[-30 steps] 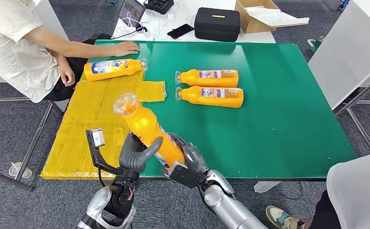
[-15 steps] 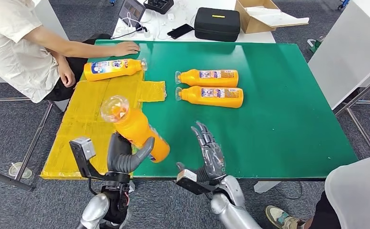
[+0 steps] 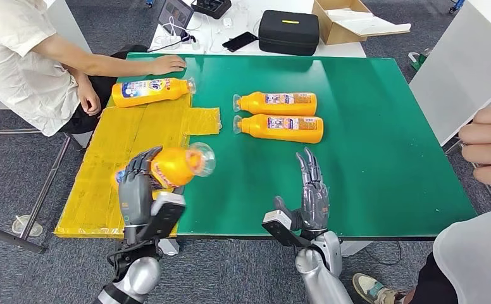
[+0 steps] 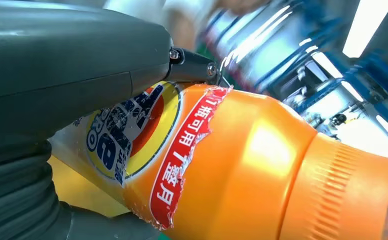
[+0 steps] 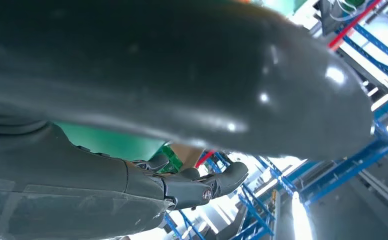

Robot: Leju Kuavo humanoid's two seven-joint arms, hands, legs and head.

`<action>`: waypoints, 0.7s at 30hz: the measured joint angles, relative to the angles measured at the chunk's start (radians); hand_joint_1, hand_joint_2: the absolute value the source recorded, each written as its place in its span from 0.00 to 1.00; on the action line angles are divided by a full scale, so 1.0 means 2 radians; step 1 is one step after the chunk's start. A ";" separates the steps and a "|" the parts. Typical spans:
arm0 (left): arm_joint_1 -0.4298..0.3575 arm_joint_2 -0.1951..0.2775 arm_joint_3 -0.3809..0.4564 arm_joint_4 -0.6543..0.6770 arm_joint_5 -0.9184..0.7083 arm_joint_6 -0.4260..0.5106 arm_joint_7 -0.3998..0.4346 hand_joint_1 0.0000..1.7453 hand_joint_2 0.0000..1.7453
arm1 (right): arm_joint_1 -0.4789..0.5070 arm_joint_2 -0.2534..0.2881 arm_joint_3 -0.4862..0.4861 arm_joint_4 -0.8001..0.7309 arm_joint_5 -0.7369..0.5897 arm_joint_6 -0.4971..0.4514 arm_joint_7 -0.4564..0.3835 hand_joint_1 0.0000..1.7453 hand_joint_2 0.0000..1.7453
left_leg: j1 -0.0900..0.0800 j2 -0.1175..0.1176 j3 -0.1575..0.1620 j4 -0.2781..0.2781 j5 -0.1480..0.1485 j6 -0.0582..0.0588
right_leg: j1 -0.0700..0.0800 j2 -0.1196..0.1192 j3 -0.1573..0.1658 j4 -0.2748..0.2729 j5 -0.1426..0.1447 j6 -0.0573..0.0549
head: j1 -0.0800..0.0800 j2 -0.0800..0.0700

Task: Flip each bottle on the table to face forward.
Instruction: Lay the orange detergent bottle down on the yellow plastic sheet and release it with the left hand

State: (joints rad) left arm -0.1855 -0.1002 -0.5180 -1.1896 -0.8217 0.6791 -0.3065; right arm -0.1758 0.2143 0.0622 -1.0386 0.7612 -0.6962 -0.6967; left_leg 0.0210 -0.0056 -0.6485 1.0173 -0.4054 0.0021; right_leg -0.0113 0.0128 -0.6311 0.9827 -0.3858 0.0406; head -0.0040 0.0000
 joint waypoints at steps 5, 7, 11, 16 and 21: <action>-0.031 0.003 0.049 0.080 -0.154 -0.004 0.047 1.00 1.00 | 0.000 0.003 0.006 -0.005 -0.024 0.000 0.000 0.00 0.00 | 0.000 0.001 0.001 0.000 0.000 0.000 | 0.000 0.000 0.000 0.000 0.000 0.000 | 0.000 0.000; -0.043 0.003 0.057 0.110 -0.147 -0.018 0.049 1.00 1.00 | 0.000 0.002 0.009 -0.006 -0.033 0.000 0.000 0.00 0.00 | 0.000 0.000 0.000 0.000 0.000 0.000 | 0.000 0.000 0.000 0.000 0.000 0.000 | 0.000 0.000; -0.057 0.004 0.065 0.151 -0.139 -0.038 0.050 1.00 1.00 | 0.000 0.000 0.017 -0.010 -0.046 0.000 0.000 0.00 0.00 | 0.000 0.000 0.000 0.000 0.000 0.000 | 0.000 0.000 0.000 0.000 0.000 0.000 | 0.000 0.000; -0.070 0.005 0.068 0.178 -0.140 -0.064 0.053 1.00 1.00 | 0.000 -0.001 0.022 -0.012 -0.050 0.000 -0.001 0.00 0.00 | 0.000 0.000 0.000 0.000 0.000 0.000 | 0.000 0.000 0.000 0.000 0.000 0.000 | 0.000 0.000; -0.086 0.008 0.060 0.213 -0.149 -0.114 0.058 0.99 1.00 | 0.001 -0.002 0.023 -0.028 -0.046 0.000 -0.001 0.00 0.00 | 0.000 0.000 0.000 0.000 0.000 0.000 | 0.000 0.000 0.000 0.000 0.000 0.000 | 0.000 0.000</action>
State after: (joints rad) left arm -0.3569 -0.0846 -0.3978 -0.7635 -1.1207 0.4510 -0.1907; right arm -0.1730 0.2101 0.1081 -1.0940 0.6683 -0.6962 -0.6977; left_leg 0.0212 -0.0052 -0.6485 1.0173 -0.4049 0.0014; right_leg -0.0112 0.0130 -0.6318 0.9829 -0.3858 0.0404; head -0.0040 0.0001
